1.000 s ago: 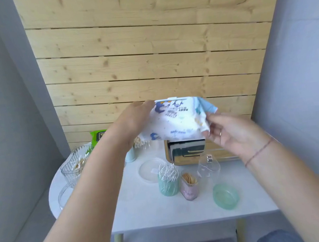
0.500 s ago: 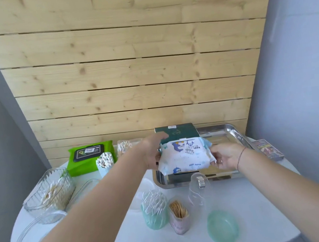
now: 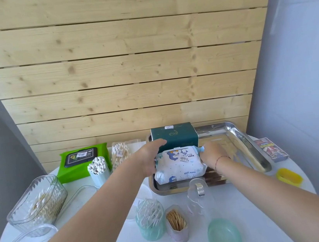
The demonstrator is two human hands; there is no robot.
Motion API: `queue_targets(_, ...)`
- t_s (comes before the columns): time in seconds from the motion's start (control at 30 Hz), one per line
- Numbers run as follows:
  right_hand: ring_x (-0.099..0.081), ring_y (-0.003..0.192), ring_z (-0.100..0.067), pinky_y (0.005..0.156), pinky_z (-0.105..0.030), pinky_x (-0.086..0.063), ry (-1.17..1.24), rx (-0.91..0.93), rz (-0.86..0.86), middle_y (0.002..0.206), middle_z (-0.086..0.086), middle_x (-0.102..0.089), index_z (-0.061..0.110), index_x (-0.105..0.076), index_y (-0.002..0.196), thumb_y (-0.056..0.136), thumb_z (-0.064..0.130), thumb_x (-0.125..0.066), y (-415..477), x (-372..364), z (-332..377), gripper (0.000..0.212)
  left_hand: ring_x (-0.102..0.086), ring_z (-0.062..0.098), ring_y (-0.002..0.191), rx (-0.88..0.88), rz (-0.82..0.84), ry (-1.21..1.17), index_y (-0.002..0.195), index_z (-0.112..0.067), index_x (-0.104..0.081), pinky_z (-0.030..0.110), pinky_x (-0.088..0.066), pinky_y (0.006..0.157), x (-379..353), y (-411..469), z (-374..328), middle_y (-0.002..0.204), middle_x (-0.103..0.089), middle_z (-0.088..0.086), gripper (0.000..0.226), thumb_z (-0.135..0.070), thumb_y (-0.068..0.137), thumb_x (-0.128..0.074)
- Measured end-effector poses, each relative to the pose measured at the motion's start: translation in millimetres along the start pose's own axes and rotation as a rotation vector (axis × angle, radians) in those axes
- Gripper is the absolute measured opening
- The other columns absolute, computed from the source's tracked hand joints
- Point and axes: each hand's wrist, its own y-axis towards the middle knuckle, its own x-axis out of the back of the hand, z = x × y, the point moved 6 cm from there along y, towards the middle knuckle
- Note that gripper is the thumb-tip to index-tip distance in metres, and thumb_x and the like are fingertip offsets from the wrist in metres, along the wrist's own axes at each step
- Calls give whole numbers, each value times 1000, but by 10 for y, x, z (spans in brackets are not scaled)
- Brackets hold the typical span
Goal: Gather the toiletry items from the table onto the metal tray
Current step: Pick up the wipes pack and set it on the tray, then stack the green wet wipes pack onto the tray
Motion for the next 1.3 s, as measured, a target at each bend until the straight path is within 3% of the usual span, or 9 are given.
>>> queue_targets(0.13,-41,56,-20,44,-26,-22,49,47,-35,57,0,-40,13,-39,60,88,5,-41,4,-30,8,30,-56,18,73,-59,-10,-4,122,-10,-48,28,-49,64,27,38,-13,93,-57,7,34,-28,93,-54)
queue_targets(0.2,-48,66,-23,46,-26,-28,26,43,-19,66,-1,-48,9,-51,79,88,11,-43,-17,-28,-21,13,-58,19,81,-67,-1,-16,126,-8,-49,29,-50,70,83,34,5,100,-60,8,39,-28,92,-54)
queue_targets(0.3,-52,73,-23,52,-27,-36,-168,35,-45,82,-3,-55,6,-54,114,90,20,-46,-119,173,-3,29,-54,22,95,-114,-40,27,124,-4,-54,34,-44,94,282,-118,-31,111,-59,13,38,-23,91,-56)
queue_targets(0.47,-57,95,-25,78,-31,-46,-56,313,-305,121,-6,-57,12,-53,120,89,19,-48,-373,817,747,32,-62,23,94,-309,-164,72,107,-7,-66,35,-48,91,1016,-536,-440,105,-65,7,21,-18,90,-59)
queue_targets(0.6,-58,104,-20,93,-31,-45,249,476,19,115,-3,-62,11,-57,119,90,26,-52,-432,531,1753,33,-58,23,81,-392,-537,179,98,-6,-63,28,-44,74,2043,-669,-772,105,-59,12,11,-10,92,-55)
queue_targets(0.67,-57,114,-28,102,-39,-44,325,435,302,123,-13,-62,2,-57,121,94,29,-48,-433,148,2152,39,-58,34,104,-297,-639,288,110,3,-62,37,-45,89,2485,-555,-808,121,-57,16,22,-4,93,-50)
queue_targets(0.83,-51,121,-30,90,-30,-41,-106,499,446,127,-17,-55,1,-51,124,95,37,-44,-237,-680,2850,46,-45,30,131,69,-570,710,138,-5,-44,37,-38,106,3024,-199,-680,146,-43,14,47,-21,95,-50)
queue_targets(1.03,-28,142,-25,115,-42,-27,-376,627,624,159,-5,-18,20,-5,150,73,53,-70,-23,-1265,3100,106,-58,25,120,301,-279,847,148,-16,-25,47,-32,106,3113,20,-417,145,-47,12,80,-60,86,-49)
queue_targets(1.3,-44,129,-27,106,-44,-39,-678,763,630,148,-6,-36,17,-20,145,65,48,-79,-129,-1666,3422,104,-62,31,108,263,-233,602,124,-14,-53,35,-50,91,3149,403,-297,128,-56,15,48,-41,85,-62)
